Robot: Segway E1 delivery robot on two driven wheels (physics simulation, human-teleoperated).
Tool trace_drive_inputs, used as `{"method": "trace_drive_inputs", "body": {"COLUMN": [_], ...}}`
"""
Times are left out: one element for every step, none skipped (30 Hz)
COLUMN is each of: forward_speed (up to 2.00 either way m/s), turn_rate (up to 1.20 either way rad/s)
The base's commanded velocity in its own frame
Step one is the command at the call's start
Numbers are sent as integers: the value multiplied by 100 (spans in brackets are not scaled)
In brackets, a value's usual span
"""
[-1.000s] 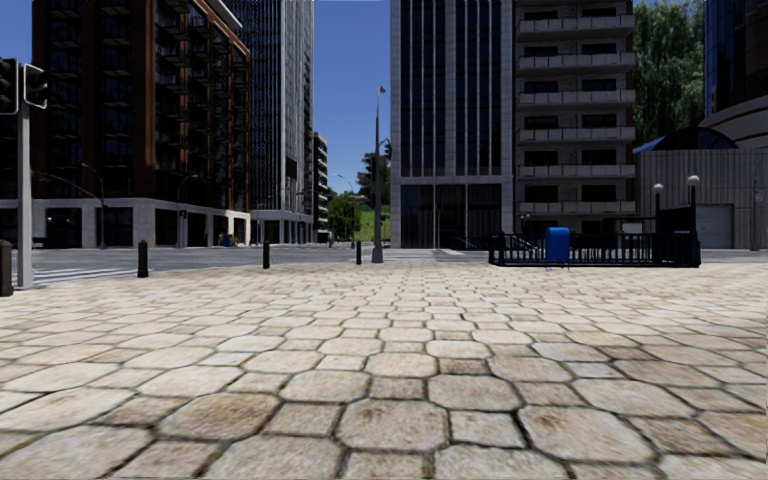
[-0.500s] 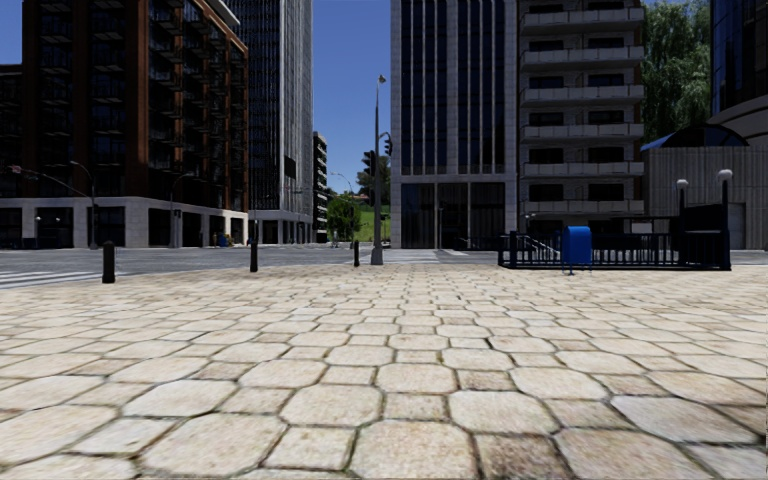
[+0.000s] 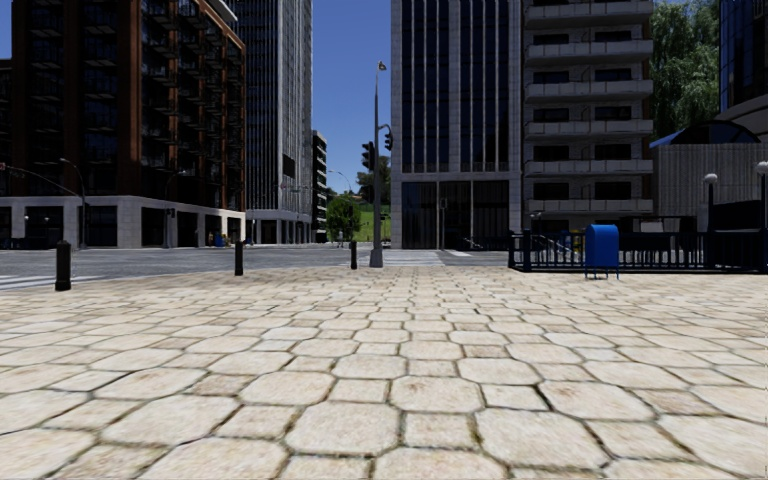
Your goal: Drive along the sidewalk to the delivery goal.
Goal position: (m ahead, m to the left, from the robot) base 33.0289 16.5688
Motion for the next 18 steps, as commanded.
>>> {"method": "trace_drive_inputs", "body": {"forward_speed": [200,200,200,200,200,200,200,200,200,200,200,200,200,200,200,200,200,200], "turn_rate": [0,0,0,0,0,0,0,0,-2,-8,-11,-12,-13,-17,-21,-21,-22,-23]}}
